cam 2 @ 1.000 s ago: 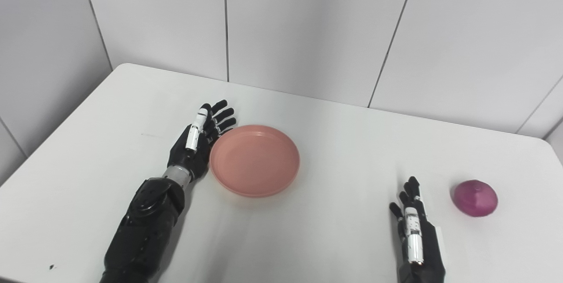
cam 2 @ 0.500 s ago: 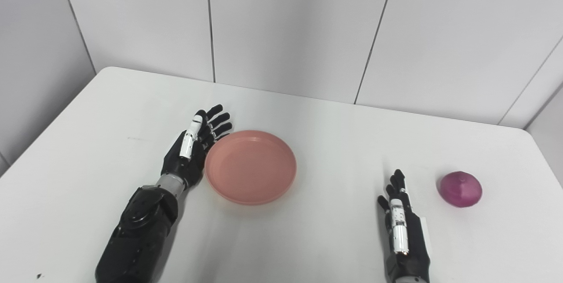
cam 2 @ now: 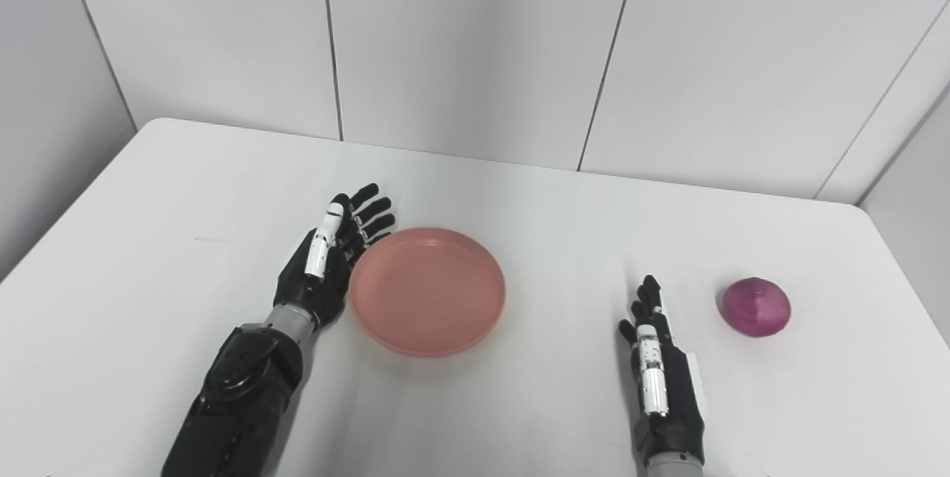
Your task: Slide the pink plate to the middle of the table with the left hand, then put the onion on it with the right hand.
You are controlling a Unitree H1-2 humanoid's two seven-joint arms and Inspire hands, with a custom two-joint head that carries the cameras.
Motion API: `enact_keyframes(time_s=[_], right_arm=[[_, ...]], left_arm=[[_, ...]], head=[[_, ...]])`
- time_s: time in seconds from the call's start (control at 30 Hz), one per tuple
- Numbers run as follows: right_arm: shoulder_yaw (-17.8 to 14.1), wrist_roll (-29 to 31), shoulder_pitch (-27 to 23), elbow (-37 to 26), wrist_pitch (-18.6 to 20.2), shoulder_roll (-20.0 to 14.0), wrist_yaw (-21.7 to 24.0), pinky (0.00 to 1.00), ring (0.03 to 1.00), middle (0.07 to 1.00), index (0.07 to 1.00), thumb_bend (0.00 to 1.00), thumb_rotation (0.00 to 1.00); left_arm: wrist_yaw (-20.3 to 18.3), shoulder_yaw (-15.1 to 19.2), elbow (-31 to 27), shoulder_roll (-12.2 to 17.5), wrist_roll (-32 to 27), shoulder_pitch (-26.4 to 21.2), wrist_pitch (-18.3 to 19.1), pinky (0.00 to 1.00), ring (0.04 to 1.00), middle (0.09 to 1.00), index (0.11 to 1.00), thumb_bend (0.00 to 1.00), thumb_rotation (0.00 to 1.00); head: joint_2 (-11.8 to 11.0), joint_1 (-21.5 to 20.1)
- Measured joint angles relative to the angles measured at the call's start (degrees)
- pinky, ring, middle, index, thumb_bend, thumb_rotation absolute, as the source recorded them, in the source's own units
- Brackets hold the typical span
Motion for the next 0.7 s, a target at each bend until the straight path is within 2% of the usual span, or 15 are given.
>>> enact_keyframes(time_s=[0.3, 0.7], right_arm=[[0.3, -0.1, -0.1, 0.1, -0.1, 0.2, 0.0, 1.00, 1.000, 1.000, 1.000, 0.23, 1.00], [0.4, -0.4, -0.2, 0.1, 0.0, 0.9, -0.1, 1.00, 1.000, 1.000, 1.000, 0.24, 1.00]], left_arm=[[0.0, -0.7, -2.0, -2.5, -0.1, 1.4, 1.1, 0.87, 0.880, 0.889, 0.865, 0.38, 1.00], [-0.7, -2.5, -3.2, -3.3, 0.0, 1.9, 2.6, 0.92, 0.930, 0.935, 0.911, 0.40, 1.00]], head=[[0.7, -1.1], [1.1, -1.8]])
